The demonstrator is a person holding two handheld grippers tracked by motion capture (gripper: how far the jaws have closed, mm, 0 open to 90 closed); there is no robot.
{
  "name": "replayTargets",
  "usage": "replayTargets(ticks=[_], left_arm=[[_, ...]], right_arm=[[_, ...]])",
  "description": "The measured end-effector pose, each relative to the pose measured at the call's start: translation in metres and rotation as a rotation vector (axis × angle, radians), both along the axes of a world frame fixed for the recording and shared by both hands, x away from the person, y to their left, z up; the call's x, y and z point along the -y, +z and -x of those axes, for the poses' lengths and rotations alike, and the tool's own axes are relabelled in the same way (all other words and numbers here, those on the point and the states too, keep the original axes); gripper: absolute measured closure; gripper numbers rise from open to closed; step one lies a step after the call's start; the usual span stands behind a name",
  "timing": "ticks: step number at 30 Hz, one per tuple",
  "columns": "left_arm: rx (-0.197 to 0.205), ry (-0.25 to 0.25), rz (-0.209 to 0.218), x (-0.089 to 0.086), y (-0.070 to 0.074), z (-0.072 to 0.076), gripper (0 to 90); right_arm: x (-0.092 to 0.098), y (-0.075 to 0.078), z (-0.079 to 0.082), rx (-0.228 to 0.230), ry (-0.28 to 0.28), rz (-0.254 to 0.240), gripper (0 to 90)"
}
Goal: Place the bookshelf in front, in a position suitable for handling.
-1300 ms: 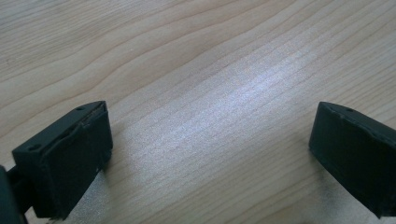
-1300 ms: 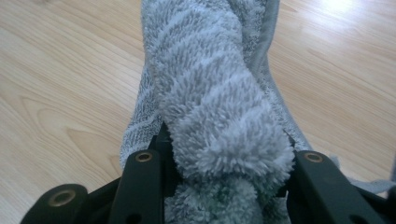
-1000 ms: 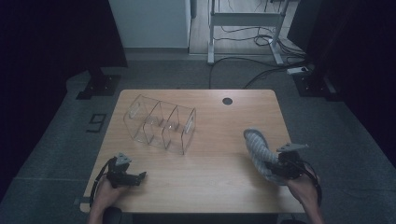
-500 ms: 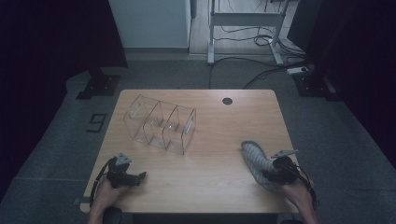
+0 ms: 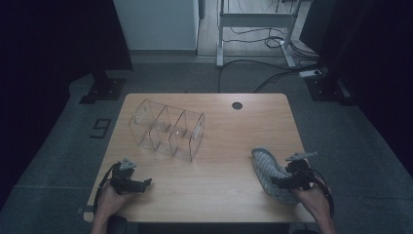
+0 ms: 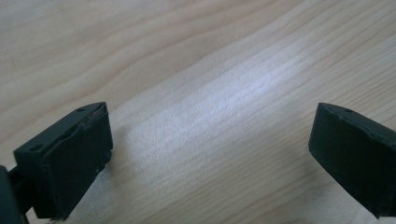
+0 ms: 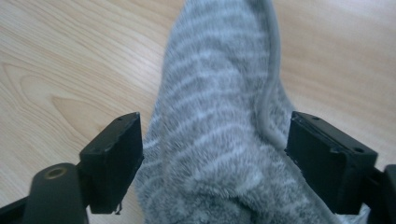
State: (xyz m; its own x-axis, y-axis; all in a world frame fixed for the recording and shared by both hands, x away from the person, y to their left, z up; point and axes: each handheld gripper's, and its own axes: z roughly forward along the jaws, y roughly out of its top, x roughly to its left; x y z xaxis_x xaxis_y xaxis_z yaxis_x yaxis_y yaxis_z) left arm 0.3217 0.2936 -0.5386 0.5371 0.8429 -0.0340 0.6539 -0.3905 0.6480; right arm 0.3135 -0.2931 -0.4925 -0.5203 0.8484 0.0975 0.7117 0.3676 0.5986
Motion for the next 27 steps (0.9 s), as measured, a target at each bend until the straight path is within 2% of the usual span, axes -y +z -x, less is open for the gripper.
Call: replayTargets(ticks=[4,6,7,9,11,16,18,20,21,23,27], left_arm=[[0.035,0.004,0.018,-0.002,0.009,-0.001,0.0],[0.044,-0.002,0.056,-0.004,0.015,-0.003,0.0],[0.044,-0.002,0.056,-0.004,0.015,-0.003,0.0],[0.055,-0.005,0.082,-0.005,0.022,-0.007,0.0],[0.061,-0.012,0.076,-0.003,0.027,-0.009,0.6],[0.086,-0.022,0.07,0.002,0.038,-0.014,9.9],[0.096,-0.03,0.084,0.005,0.049,-0.021,14.5],[0.105,-0.033,0.08,0.007,0.052,-0.024,16.4],[0.119,-0.036,0.065,0.011,0.059,-0.03,18.4],[0.136,-0.038,0.061,0.015,0.066,-0.038,20.2],[0.146,-0.044,0.05,0.023,0.076,-0.051,24.8]], right_arm=[[-0.005,0.009,0.001,0.03,0.027,-0.007,13.6],[-0.008,0.012,0.0,0.039,0.037,-0.033,12.8],[-0.008,0.012,0.0,0.039,0.037,-0.033,12.8],[-0.013,0.015,0.0,0.064,0.052,-0.05,12.4],[-0.015,0.017,-0.001,0.075,0.057,-0.054,12.2],[-0.022,0.021,-0.003,0.099,0.072,-0.073,9.6],[-0.026,0.023,-0.004,0.11,0.079,-0.072,8.3],[-0.028,0.024,-0.004,0.113,0.084,-0.071,8.2],[-0.032,0.025,-0.005,0.113,0.097,-0.071,7.6],[-0.036,0.026,-0.005,0.116,0.111,-0.074,7.4],[-0.043,0.027,-0.006,0.114,0.132,-0.077,7.1]])
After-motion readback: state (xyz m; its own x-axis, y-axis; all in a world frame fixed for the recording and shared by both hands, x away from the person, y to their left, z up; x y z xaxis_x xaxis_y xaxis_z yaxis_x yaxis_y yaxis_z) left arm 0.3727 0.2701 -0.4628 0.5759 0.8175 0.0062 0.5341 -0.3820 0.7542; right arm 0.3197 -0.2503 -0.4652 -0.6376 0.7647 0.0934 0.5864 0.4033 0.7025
